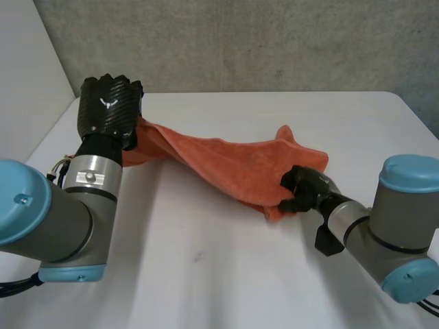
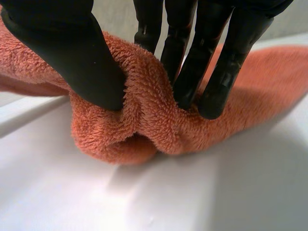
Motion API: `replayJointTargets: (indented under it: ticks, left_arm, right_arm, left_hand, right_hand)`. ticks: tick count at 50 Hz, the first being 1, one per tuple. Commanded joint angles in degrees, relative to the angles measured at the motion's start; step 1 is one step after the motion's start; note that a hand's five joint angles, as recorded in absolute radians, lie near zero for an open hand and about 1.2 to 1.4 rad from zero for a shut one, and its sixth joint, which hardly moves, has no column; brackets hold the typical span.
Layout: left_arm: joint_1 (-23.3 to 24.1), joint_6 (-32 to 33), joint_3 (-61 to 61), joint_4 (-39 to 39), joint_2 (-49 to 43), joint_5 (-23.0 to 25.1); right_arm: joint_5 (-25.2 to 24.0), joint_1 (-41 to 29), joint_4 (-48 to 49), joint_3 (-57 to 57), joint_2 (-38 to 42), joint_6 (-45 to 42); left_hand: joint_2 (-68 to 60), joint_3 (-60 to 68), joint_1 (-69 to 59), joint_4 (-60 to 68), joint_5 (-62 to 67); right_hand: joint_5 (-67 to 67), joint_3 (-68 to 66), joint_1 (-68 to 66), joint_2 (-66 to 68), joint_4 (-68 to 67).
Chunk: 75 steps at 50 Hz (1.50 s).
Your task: Fold the laundry
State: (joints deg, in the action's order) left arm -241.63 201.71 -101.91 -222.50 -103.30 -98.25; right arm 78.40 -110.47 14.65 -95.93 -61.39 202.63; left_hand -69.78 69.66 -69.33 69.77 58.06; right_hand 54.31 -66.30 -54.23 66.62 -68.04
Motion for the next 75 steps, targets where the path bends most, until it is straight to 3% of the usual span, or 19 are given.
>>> replayJointTargets:
  ticks: [1, 5, 7, 11, 15, 19, 25, 26, 27, 28, 29, 30, 31, 36, 45, 48, 52, 59, 75]
  left_arm:
    - [-0.33, -0.26, -0.48, 4.25, 6.16, -0.01]
    - [-0.42, -0.52, -0.57, 6.46, 10.49, -0.1]
    - [-0.42, -1.57, -0.57, 8.21, 15.21, -0.01]
    - [-0.42, -3.51, -0.31, 9.01, 19.01, -0.01]
    - [-0.42, -5.88, -0.3, 10.41, 20.42, 0.07]
    - [-0.68, -6.24, -0.66, 12.35, 19.72, 0.16]
    - [-0.86, -6.24, -1.45, 13.84, 10.51, 0.16]
    - [-1.12, -6.24, -1.45, 14.02, 8.4, 0.16]
    - [-1.12, -6.24, -1.45, 14.02, 8.38, 0.16]
    - [-1.73, -6.24, -1.45, 14.19, 6.55, 0.16]
    - [-1.74, -6.24, -1.45, 14.19, 6.53, 0.16]
    - [-2.43, -6.24, -1.27, 14.19, 4.71, 0.16]
    - [-3.14, -6.24, -1.01, 14.19, 2.95, 0.16]
    - [-4.63, -6.15, -0.31, 14.11, 0.21, 0.16]
    - [-5.6, -5.88, 1.63, 13.84, -1.11, -0.01]
    - [-5.87, -5.88, 1.72, 13.84, -1.29, 0.08]
    - [-6.13, -6.06, 1.8, 13.84, -1.73, -0.1]
    - [-6.13, -6.15, 1.54, 13.84, -1.73, -0.28]
    - [-5.96, -6.41, 0.92, 13.93, -1.46, -0.28]
  right_arm:
    - [4.05, 1.3, 0.39, 1.88, -14.06, -7.65]
    - [2.46, 5.35, -1.55, 5.23, -20.87, -15.33]
    - [-1.29, 7.72, -7.93, 12.22, -23.85, -22.42]
    - [-4.3, 7.99, -16.93, 21.93, -22.72, -26.14]
    - [-7.81, 8.08, -29.81, 36.12, -11.6, -27.28]
    - [-8.0, 6.76, -35.56, 43.9, -3.56, -29.57]
    - [-4.32, 3.42, -41.27, 53.38, 11.0, -41.06]
    - [-1.87, 3.07, -41.36, 54.09, 13.38, -42.91]
    - [-1.84, 3.07, -41.36, 54.1, 13.4, -42.93]
    - [0.77, 2.63, -41.28, 54.1, 14.8, -43.97]
    - [0.79, 2.63, -41.28, 54.1, 14.81, -43.98]
    - [3.4, 2.19, -41.28, 53.84, 15.51, -44.51]
    - [5.61, 1.66, -41.19, 53.31, 15.6, -44.08]
    - [7.12, 1.22, -39.27, 46.57, 11.41, -41.71]
    - [6.33, 1.75, -22.31, 16.26, -8.46, -37.66]
    - [5.2, 1.75, -20.37, 8.61, -11.72, -37.48]
    - [3.09, 1.4, -19.92, 3.32, -13.4, -37.04]
    - [2.02, 0.96, -15.96, -1.36, -12.96, -32.73]
    - [2.9, -2.12, -7.18, 6.28, 2.86, -30.54]
  left_hand:
    - [-10.22, 10.34, -10.67, 10.23, 11.94]
    - [-10.22, 10.34, -10.67, 10.23, 11.94]
    - [-10.22, 10.34, -10.67, 10.23, 11.94]
    - [-10.22, 10.34, -10.67, 10.23, 11.94]
    - [-10.22, 10.34, -10.67, 10.23, 11.94]
    - [-10.22, 10.34, -10.67, 10.23, 11.94]
    - [-10.22, 10.34, -10.67, 10.23, 11.94]
    - [-10.22, 10.34, -10.67, 10.23, 11.94]
    - [-10.22, 10.34, -10.67, 10.23, 11.94]
    - [-10.22, 10.34, -10.67, 10.23, 11.94]
    - [-10.22, 10.34, -10.67, 10.23, 11.94]
    - [-10.22, 10.34, -10.67, 10.23, 11.94]
    - [-10.22, 10.34, -10.67, 10.23, 11.94]
    - [-10.22, 10.34, -10.67, 10.23, 11.94]
    - [-10.22, 10.34, -10.67, 10.23, 11.94]
    - [-10.22, 10.34, -10.67, 10.23, 11.94]
    - [-10.22, 10.34, -10.67, 10.23, 11.94]
    - [-10.22, 10.34, -10.67, 10.23, 11.94]
    - [-10.22, 10.34, -10.67, 10.23, 11.94]
  right_hand:
    - [15.69, -13.7, -25.77, 13.38, -11.96]
    - [15.69, -13.7, -25.77, 13.38, -11.96]
    - [15.69, -13.7, -25.77, 13.38, -11.96]
    - [15.69, -13.7, -25.77, 13.38, -11.96]
    - [15.69, -13.7, -25.77, 13.38, -11.96]
    - [15.69, -13.7, -25.77, 13.38, -11.96]
    - [15.69, -13.7, -25.77, 13.38, -11.96]
    - [4.26, -2.27, -14.34, 1.95, -0.52]
    - [4.15, -2.16, -14.23, 1.84, -0.41]
    - [-15.5, 17.49, 5.43, -17.81, 19.24]
    - [-15.7, 17.69, 5.62, -18.01, 19.44]
    - [-31.86, 33.84, 21.78, -34.16, 35.59]
    - [-38.51, 40.5, 28.43, -40.82, 42.25]
    - [-52.33, 54.32, 42.25, -54.64, 56.07]
    - [-43.84, 45.83, 33.76, -46.15, 47.58]
    - [-34.9, 36.89, 24.83, -37.21, 38.64]
    - [-34.38, 36.37, 24.3, -36.69, 38.11]
    - [-28.65, 30.64, 18.58, -30.96, 32.39]
    - [-31.01, 33.0, 20.93, -33.32, 34.75]
